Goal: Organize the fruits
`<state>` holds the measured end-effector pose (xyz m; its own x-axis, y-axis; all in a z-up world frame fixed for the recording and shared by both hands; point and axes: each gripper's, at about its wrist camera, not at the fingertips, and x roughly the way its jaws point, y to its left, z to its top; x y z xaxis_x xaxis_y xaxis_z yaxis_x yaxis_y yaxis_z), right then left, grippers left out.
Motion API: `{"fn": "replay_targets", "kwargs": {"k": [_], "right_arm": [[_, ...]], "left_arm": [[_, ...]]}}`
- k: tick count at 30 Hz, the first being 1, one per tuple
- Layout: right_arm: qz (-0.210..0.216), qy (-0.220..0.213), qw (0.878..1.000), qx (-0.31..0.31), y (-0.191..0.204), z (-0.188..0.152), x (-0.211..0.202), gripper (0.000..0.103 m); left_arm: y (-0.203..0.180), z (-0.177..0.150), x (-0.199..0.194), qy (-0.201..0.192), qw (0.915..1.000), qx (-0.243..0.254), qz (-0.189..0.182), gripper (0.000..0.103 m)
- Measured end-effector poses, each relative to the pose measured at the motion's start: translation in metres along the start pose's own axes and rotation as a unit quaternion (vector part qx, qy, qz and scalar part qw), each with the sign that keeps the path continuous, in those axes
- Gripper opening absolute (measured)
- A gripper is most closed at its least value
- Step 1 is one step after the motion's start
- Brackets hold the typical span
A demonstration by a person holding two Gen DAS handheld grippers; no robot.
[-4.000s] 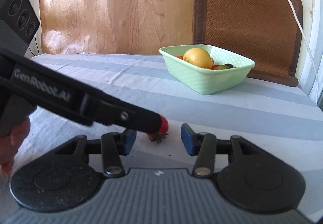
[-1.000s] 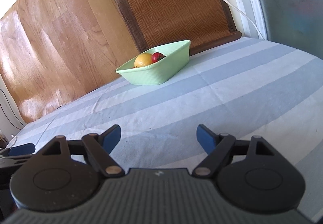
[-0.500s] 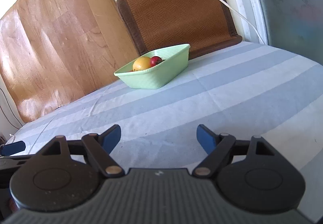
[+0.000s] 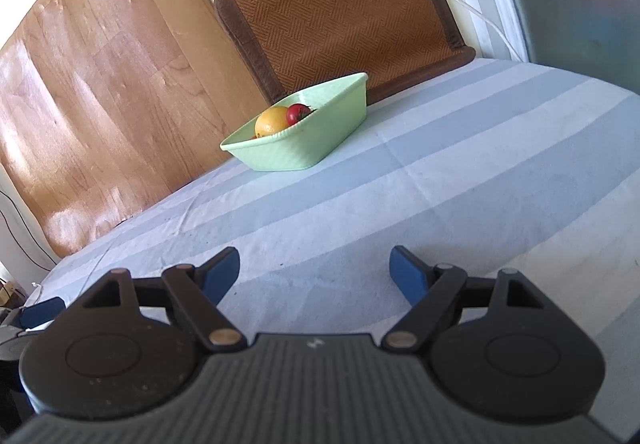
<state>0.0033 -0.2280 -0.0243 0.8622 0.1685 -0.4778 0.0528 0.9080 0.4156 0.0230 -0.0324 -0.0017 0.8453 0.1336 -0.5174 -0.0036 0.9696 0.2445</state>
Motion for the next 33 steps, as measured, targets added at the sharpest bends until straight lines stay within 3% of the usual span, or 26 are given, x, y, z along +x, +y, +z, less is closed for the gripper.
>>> {"fn": "replay_targets", "kwargs": {"k": [23, 33], "right_arm": [[0.011, -0.009, 1.000, -0.014, 0.0012, 0.0001, -0.0023, 0.084], [0.020, -0.014, 0.999, -0.022, 0.0019, -0.0013, -0.0043, 0.084]], "left_arm": [[-0.0008, -0.0007, 0.0036, -0.004, 0.9998, 0.016, -0.010, 0.103], [-0.0064, -0.0034, 0.0056, 0.012, 0.9995, 0.019, -0.024, 0.103]]}}
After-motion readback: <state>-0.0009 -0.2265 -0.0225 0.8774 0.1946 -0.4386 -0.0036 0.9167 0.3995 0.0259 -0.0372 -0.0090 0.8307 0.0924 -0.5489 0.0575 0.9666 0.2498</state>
